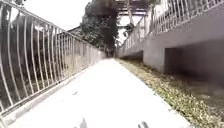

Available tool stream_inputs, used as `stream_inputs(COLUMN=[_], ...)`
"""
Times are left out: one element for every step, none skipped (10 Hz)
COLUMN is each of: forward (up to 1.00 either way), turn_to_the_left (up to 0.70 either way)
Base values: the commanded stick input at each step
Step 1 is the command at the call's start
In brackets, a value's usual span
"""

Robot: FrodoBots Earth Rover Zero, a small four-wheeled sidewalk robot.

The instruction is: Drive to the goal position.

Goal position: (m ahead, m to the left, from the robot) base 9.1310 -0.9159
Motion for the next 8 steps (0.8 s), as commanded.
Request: stream_inputs(forward=[1.0, 1.0, 1.0, 1.0, 1.0, 1.0, 1.0, 1.0], turn_to_the_left=[0.0, 0.0, 0.0, 0.0, 0.0, 0.0, 0.0, 0.0])
